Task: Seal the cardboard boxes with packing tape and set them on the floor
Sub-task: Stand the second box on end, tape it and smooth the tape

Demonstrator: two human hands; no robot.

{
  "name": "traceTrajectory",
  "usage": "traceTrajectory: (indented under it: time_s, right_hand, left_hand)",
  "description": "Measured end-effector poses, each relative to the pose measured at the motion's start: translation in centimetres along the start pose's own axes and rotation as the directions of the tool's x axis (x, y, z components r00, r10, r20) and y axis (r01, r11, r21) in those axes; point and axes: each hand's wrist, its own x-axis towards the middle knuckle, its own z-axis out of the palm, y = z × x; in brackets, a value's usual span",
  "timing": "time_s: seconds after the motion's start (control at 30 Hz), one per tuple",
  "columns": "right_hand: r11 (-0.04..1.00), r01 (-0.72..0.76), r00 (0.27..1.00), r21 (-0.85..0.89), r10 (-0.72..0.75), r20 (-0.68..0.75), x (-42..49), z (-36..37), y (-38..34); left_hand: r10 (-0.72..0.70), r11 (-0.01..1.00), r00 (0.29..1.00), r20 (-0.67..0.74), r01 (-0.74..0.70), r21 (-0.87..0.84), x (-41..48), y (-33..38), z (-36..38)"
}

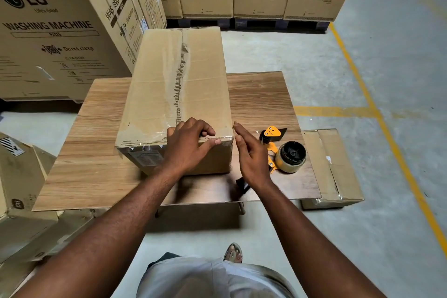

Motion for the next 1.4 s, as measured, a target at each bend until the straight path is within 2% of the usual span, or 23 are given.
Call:
traceTrajectory:
  time_s: [0.07, 0.23, 0.4, 0.53, 0.63, 0.77, 0.93, 1.0, 1.1, 1.3, 1.4]
  right_hand:
    - [0.999, 0.055, 0.997, 0.002, -0.055, 0.046, 0.3, 0.7, -0.7]
    - [0.949, 0.265, 0.954, -0.172, -0.233, 0.188, 0.8, 0.5, 1.3]
    - [0.882, 0.381, 0.913, -0.279, -0.311, 0.264, 1.2, -0.3, 1.4]
    - [0.857, 0.390, 0.902, -0.336, -0.283, 0.326, 1.2, -0.8, 1.4]
    - [0.850, 0.382, 0.912, -0.363, -0.283, 0.299, 1.2, -0.8, 0.1]
    - [0.791, 0.463, 0.879, -0.401, -0.352, 0.321, 1.3, 0.0, -0.4]
    - [0.700, 0.477, 0.872, -0.531, -0.298, 0.389, 0.8, -0.1, -1.4]
    - [0.650, 0.515, 0.854, -0.559, -0.333, 0.400, 1.0, 0.7, -2.5]
    - [0.598, 0.561, 0.823, -0.573, -0.331, 0.461, 2.0, 1.9, -3.4]
    - [0.585, 0.522, 0.852, -0.621, -0.322, 0.412, 1.0, 2.4, -2.9]
    - [0.587, 0.525, 0.851, -0.617, -0.336, 0.404, 1.1, 3.6, -4.1]
  left_hand:
    - [0.020, 0.999, 0.999, -0.026, -0.020, 0.028, -0.1, -0.1, 0.2]
    - [0.074, 0.992, 0.996, -0.048, -0.069, 0.106, -0.4, -0.3, 0.4]
    - [0.138, 0.981, 0.990, -0.039, -0.131, 0.145, -0.7, -0.7, 0.4]
    - [0.160, 0.977, 0.987, 0.019, -0.161, 0.136, -0.8, -1.0, 0.0]
    - [0.127, 0.990, 0.991, 0.050, -0.129, 0.056, -0.6, -1.1, -0.5]
    - [0.108, 0.994, 0.994, 0.034, -0.109, 0.022, -0.3, -1.1, -0.6]
    - [0.110, 0.994, 0.982, 0.151, -0.112, 0.002, -0.4, -1.4, -1.5]
    - [0.149, 0.989, 0.983, 0.103, -0.149, -0.008, -0.4, -1.9, -2.3]
    - [0.133, 0.990, 0.991, -0.016, -0.132, 0.046, -0.7, -3.7, -3.4]
    - [0.127, 0.989, 0.989, 0.074, -0.132, 0.072, -2.3, -6.3, -4.0]
    - [0.143, 0.990, 0.989, 0.036, -0.142, -0.013, -1.9, -6.3, -4.3]
